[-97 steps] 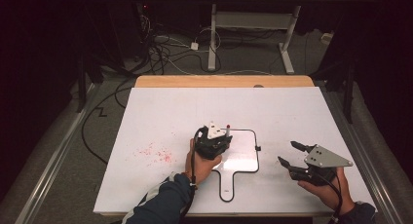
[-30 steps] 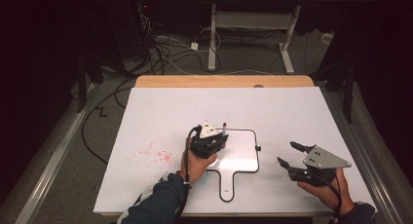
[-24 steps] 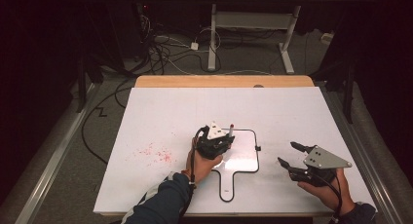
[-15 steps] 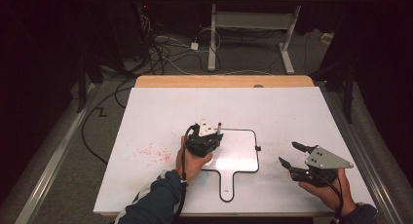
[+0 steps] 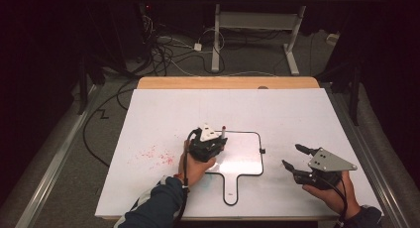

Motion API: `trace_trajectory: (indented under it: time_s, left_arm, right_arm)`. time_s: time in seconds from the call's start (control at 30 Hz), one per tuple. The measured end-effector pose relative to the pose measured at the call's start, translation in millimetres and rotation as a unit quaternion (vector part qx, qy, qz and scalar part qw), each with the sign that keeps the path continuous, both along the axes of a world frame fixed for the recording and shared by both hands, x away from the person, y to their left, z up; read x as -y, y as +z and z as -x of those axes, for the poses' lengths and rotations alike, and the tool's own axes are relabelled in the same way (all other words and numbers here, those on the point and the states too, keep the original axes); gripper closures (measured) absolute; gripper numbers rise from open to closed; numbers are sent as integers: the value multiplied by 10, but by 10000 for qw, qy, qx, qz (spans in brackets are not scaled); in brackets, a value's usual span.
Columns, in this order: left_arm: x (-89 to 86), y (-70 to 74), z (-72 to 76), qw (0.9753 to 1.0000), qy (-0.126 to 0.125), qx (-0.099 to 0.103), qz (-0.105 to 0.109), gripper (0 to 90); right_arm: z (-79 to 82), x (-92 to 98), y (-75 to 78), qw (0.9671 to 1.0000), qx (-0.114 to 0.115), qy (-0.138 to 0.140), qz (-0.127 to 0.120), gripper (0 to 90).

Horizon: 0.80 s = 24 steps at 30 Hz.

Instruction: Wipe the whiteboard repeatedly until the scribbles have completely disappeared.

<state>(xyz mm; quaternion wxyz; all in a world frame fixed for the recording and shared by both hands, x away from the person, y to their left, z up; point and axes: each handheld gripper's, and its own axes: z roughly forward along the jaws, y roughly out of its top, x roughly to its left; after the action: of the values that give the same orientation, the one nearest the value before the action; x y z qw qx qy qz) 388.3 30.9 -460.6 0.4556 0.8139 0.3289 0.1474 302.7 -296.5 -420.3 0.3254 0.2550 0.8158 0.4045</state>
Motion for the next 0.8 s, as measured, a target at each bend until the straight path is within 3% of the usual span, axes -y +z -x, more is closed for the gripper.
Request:
trace_trajectory:
  time_s: [0.2, 0.33, 0.6, 0.7, 0.8]
  left_arm:
    - [439, 22, 3, 9993, -383, -29, 1, 787]
    - [662, 42, 86, 9977, -669, -14, -87, 788]
    - [878, 31, 162, 9955, -947, -62, 34, 788]
    - [937, 39, 211, 9945, -1049, 24, -68, 788]
    - [885, 42, 212, 9945, -1042, 37, -109, 788]
  right_arm:
    - [4, 12, -1, 10000, -11, -12, -7, 356]
    - [7, 30, 2, 10000, -5, -22, -25, 356]
    - [17, 42, 7, 10000, 8, -43, -28, 356]
    - [16, 29, 6, 10000, 12, -28, -13, 356]
    - [9, 38, 1, 10000, 4, -23, -16, 355]
